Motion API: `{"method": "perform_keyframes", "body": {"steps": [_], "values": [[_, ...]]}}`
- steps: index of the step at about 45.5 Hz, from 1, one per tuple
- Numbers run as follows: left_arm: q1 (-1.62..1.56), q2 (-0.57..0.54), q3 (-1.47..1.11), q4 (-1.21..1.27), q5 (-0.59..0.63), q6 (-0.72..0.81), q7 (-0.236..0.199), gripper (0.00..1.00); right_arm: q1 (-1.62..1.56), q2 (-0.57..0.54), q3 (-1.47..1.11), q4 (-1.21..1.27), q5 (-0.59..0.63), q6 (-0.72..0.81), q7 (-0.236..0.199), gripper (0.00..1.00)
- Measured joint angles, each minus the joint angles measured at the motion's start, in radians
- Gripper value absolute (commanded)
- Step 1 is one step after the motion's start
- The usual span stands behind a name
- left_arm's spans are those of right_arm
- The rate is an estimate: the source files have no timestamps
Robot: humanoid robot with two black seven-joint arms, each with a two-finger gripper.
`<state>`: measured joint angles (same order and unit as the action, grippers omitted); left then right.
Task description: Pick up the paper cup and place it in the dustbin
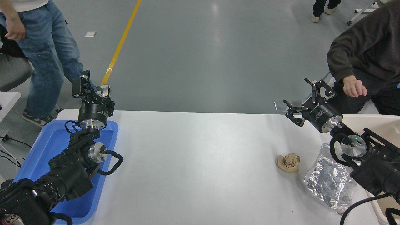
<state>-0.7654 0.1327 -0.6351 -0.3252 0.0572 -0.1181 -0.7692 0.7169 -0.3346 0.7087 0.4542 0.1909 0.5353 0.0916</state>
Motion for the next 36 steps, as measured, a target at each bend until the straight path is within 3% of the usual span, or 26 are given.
{"method": "perform_keyframes", "body": {"steps": [36], "values": [[0.000,0.004,0.002,0.000,-0.002,0.000,-0.001,1.00,0.048,0.004,-0.007,0.017,-0.021,0.003,-0.008,1.00]]}}
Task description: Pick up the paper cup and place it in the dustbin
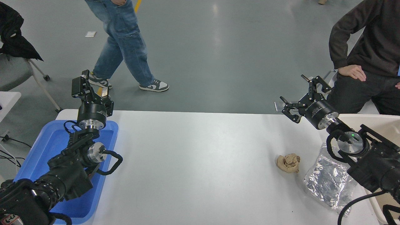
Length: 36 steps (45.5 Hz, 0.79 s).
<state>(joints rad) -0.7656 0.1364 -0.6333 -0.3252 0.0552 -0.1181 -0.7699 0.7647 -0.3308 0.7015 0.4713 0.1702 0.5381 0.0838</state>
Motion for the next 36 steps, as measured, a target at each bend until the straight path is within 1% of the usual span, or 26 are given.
{"method": "perform_keyframes", "body": {"steps": [4,9,18,26,36], "values": [[0.000,0.000,0.000,0.000,0.000,0.000,0.000,1.00,0.023,-0.003,-0.001,0.001,-0.028,0.000,-0.001,1.00],[0.000,0.001,0.000,0.000,0.000,0.000,0.000,1.00,0.057,-0.014,-0.002,0.005,-0.094,-0.004,-0.005,1.00],[0.000,0.002,0.000,0.000,0.000,0.000,0.000,1.00,0.134,-0.084,-0.083,0.069,-0.226,-0.024,-0.010,1.00],[0.000,0.002,0.000,0.000,0.000,0.000,0.000,1.00,0.256,-0.150,-0.311,0.112,-0.279,-0.031,-0.010,1.00],[0.000,0.002,0.000,0.000,0.000,0.000,0.000,1.00,0.468,-0.253,-0.711,0.195,-0.317,-0.027,-0.008,1.00]]}}
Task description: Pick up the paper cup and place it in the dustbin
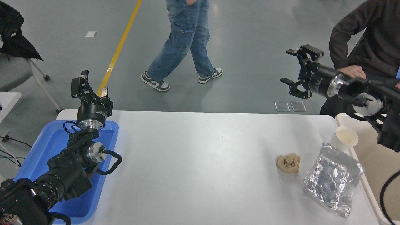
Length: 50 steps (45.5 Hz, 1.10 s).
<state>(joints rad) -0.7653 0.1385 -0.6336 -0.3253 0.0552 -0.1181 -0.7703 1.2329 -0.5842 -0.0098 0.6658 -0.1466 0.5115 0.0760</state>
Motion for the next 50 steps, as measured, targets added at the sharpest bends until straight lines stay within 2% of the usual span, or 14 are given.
{"method": "perform_keyframes", "body": {"steps": [15,28,37,50], "values": [[0.000,0.001,0.000,0.000,0.000,0.000,0.001,1.00,0.437,-0.040,-0.593,0.201,-0.071,0.071,0.007,1.00],[0.000,0.001,0.000,0.000,0.000,0.000,0.002,1.00,0.748,0.047,-0.966,0.443,-0.132,0.116,0.010,1.00],[0.000,0.000,0.000,0.000,0.000,0.000,0.002,1.00,0.920,0.125,-1.133,0.610,-0.146,0.162,0.010,1.00],[0.001,0.000,0.000,0.000,0.001,0.000,0.003,1.00,1.160,0.166,-1.264,0.744,-0.155,0.246,0.011,1.00]]}}
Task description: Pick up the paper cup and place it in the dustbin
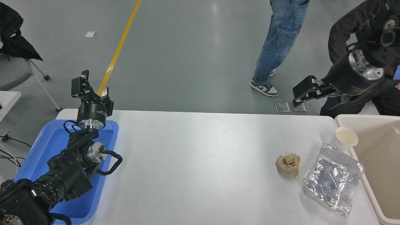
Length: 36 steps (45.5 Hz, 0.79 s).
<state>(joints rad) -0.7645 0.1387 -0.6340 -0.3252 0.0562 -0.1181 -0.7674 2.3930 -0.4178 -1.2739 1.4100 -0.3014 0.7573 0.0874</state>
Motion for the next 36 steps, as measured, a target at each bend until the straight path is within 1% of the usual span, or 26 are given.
{"method": "perform_keyframes", "body": {"steps": [16,19,25,32,36], "values": [[0.000,0.001,-0.001,0.000,0.000,0.000,0.000,1.00,0.043,0.009,-0.030,0.037,-0.018,0.022,-0.001,1.00],[0.001,0.001,0.000,0.000,0.000,0.000,0.000,1.00,0.022,0.008,-0.031,0.037,-0.046,0.009,-0.003,1.00],[0.001,0.001,0.000,0.000,-0.001,0.000,-0.002,1.00,-0.046,-0.019,-0.032,0.023,-0.142,-0.073,-0.005,1.00],[0.001,0.001,0.001,0.000,-0.001,0.000,-0.003,1.00,-0.173,-0.078,-0.027,-0.058,-0.256,-0.160,-0.007,1.00],[0.001,0.001,0.001,0.000,-0.001,0.000,-0.002,1.00,-0.248,-0.115,-0.017,-0.122,-0.295,-0.194,-0.006,1.00]]}}
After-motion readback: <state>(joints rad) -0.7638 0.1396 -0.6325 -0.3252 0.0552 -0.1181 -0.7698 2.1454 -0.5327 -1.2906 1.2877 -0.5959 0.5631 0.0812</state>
